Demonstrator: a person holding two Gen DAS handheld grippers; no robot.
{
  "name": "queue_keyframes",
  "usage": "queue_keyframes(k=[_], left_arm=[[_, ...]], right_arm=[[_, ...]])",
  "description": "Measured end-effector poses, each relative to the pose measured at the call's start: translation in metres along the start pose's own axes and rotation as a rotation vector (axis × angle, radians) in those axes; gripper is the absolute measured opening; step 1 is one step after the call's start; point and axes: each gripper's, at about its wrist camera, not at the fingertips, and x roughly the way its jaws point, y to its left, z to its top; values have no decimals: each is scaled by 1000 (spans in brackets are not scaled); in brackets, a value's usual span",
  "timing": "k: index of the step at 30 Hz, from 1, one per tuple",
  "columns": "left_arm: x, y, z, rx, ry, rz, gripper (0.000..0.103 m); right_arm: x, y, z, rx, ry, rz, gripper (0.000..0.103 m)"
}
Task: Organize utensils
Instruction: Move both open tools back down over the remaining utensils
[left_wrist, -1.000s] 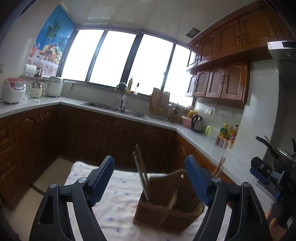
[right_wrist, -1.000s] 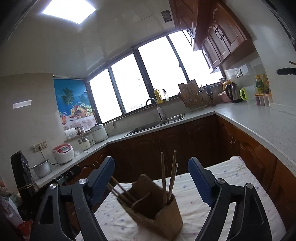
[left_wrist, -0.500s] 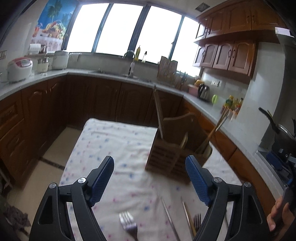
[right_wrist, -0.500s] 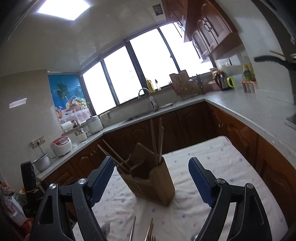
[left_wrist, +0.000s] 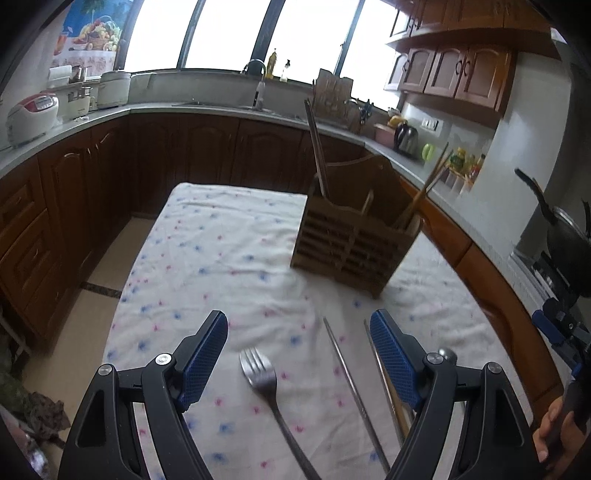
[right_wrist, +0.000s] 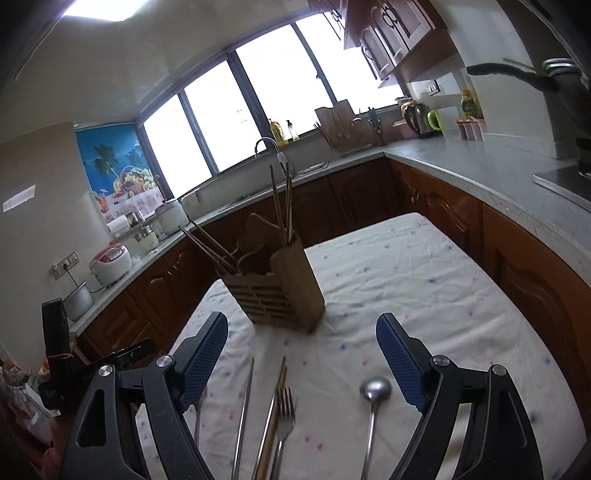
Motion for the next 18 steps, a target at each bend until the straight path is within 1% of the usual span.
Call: queue_keyframes(k=[11, 18], left_arm=[[10, -10, -14, 18, 82, 22, 79], [28, -18, -17, 34, 140, 26, 79]], right_arm=[[1, -9, -28, 3, 78, -33, 84], [10, -15, -38, -9, 137, -55, 84]])
